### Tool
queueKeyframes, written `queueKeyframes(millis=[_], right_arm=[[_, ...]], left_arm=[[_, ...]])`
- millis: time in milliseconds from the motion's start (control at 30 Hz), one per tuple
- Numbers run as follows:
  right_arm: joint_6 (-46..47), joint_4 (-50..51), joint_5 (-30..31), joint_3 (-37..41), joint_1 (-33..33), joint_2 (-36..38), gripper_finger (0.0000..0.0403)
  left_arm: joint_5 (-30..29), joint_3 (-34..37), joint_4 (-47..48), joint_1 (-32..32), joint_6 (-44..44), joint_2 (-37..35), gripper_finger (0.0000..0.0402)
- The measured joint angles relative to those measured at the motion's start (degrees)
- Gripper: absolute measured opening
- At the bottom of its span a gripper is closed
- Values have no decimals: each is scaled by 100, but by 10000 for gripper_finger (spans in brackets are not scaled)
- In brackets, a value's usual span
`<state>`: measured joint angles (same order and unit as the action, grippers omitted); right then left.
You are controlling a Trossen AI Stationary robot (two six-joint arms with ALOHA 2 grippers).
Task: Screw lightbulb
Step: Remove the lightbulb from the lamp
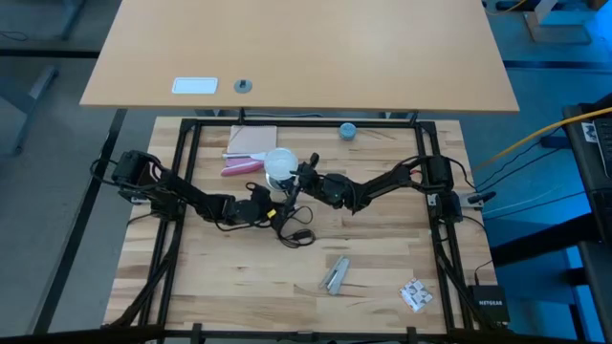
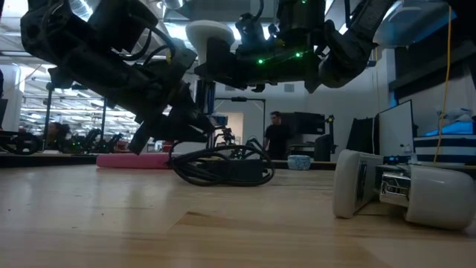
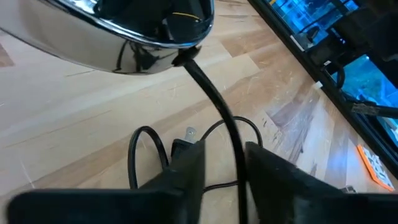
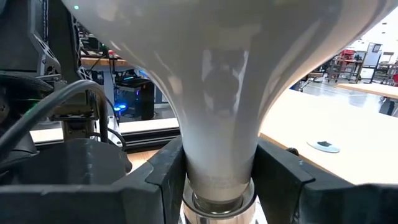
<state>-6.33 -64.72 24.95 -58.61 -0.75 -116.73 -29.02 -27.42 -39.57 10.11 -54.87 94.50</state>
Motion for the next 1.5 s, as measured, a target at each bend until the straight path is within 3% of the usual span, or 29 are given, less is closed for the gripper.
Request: queueKeyframes(millis=[233,400,700,900,1233,1500], right_arm=[[2,104,-2,0,0,0,163],[7,495,-84,31,0,0,162],[195,1146,-1395,31,-2,0,162],[232,1954,-1766,31,-2,0,162],[207,2366,-2472,9,-13,24,162],[139,2455,-3173,11,-13,26,162]], left_arm=[[114,0,-4,2,224,0,10],[440,0,59,2,246,-13,7],[1289,0,755,7,226,-33,3],[1637,-1,1222,23,7,-43,2],[1643,-20,1980,316,-44,-222,1],[1492,-2,3825,494,182,-1161,0]])
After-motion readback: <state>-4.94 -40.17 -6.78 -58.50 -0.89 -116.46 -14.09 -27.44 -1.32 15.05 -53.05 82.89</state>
